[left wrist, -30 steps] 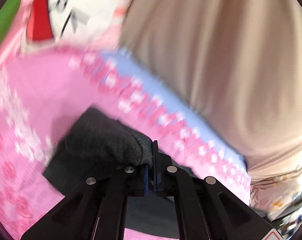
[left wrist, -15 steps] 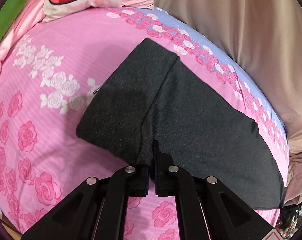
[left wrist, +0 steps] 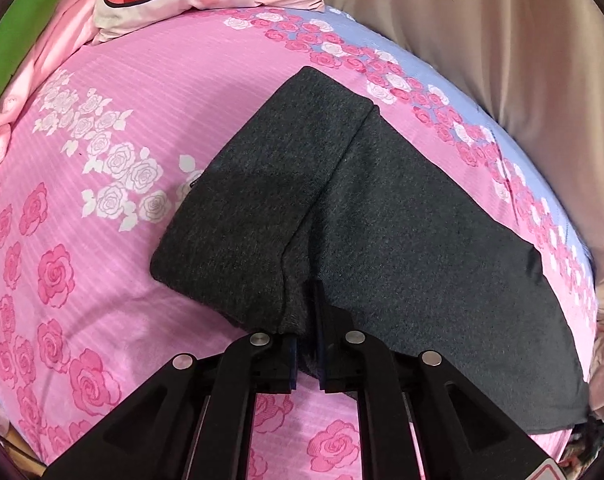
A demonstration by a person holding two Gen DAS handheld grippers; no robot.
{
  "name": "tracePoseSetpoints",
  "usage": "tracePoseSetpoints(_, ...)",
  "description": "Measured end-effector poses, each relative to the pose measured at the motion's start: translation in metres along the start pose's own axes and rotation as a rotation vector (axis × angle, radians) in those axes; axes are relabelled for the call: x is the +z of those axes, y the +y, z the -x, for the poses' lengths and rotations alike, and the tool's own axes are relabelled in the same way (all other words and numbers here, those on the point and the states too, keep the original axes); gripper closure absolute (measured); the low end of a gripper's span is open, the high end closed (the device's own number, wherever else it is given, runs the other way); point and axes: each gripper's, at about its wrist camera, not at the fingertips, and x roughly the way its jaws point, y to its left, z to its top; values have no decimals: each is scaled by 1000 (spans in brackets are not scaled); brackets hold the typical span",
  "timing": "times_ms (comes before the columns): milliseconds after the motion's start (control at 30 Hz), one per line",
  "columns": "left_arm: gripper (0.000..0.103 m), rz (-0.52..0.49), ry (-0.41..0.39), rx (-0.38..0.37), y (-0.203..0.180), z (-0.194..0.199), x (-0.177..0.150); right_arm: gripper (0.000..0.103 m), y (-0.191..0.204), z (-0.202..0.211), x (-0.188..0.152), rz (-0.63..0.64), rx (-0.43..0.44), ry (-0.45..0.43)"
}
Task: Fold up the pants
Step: 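Lower the folded edge onto the pants and open both tools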
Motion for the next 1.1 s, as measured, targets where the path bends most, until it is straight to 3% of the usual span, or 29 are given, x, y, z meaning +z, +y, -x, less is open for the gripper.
tracePoseSetpoints(33,95,0,0,2,0,0,0,99,3,16,4,3,10,-44)
tracePoseSetpoints(100,94,-9,1,12,-1,-1,0,98,0,20,1,32,-20,-38)
tracePoseSetpoints(200,94,-12,-4,22,-1,-3,0,97,-28,-34,-32,15,-114,217)
tracePoseSetpoints(233,95,-7,-2,23,-1,-2,1,97,-30,-38,-37,4,-114,230)
tracePoseSetpoints(433,95,23,-33,32,8,14,14,87,-28,-14,-43,-13,-163,160)
tracePoseSetpoints(533,92,-9,-16,73,9,3,14,84,-31,15,-44,-40,-214,62)
tracePoseSetpoints(600,92,-23,-52,81,2,17,6,84,-17,33,-44,-22,-189,20)
tracePoseSetpoints(733,90,-45,-149,57,-6,49,-2,84,51,49,-48,176,-103,-14)
tracePoseSetpoints(833,89,57,-63,11,16,34,5,84,94,32,-58,260,-36,24)
tracePoseSetpoints(900,89,76,-46,-18,23,24,10,84,115,8,-64,322,-31,65)
tracePoseSetpoints(1033,87,10,11,-25,26,3,20,84,132,-23,-67,357,-36,103)
tracePoseSetpoints(1100,79,-32,12,-26,23,13,15,84,134,-28,-63,368,-56,103)
